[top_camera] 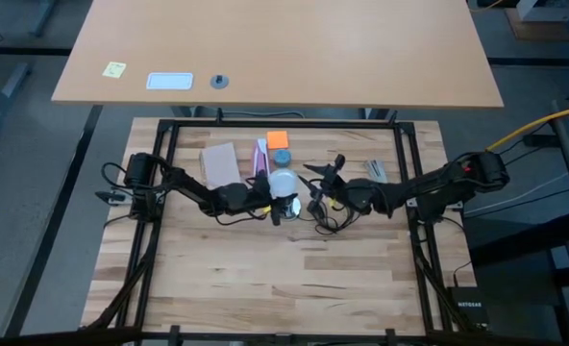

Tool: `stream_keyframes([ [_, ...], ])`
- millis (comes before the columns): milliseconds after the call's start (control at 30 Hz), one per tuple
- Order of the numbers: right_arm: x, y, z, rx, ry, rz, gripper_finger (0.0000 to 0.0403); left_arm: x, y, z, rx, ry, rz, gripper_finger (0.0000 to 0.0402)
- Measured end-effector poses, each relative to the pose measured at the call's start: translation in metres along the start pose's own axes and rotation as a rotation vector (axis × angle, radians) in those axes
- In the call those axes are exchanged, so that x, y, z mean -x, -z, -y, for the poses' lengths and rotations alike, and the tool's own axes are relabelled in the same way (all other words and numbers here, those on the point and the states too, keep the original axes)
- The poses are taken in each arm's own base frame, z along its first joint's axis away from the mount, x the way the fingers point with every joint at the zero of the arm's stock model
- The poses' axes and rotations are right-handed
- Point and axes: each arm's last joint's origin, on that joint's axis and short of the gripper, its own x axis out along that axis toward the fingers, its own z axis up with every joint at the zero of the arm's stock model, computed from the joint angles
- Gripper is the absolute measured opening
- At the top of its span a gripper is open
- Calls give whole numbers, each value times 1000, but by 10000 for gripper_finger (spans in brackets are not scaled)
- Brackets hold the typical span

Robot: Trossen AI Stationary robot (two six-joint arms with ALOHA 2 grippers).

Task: Screw lightbulb
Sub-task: Insert the lightbulb into the lamp

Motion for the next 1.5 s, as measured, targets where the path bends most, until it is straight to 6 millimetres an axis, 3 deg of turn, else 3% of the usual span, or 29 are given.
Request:
stream_keyframes([
  [333,-3,-9,0,33,5,20,167,-7,16,-2,-2,-7,-26,154],
  [600,-3,-9,-3,38,-94,34,167,-10,21,-4,-14,-5,4,154],
  [1500,-7,9,-14,34,-258,-58,167,-7,31,2,-168,-2,-77,154],
])
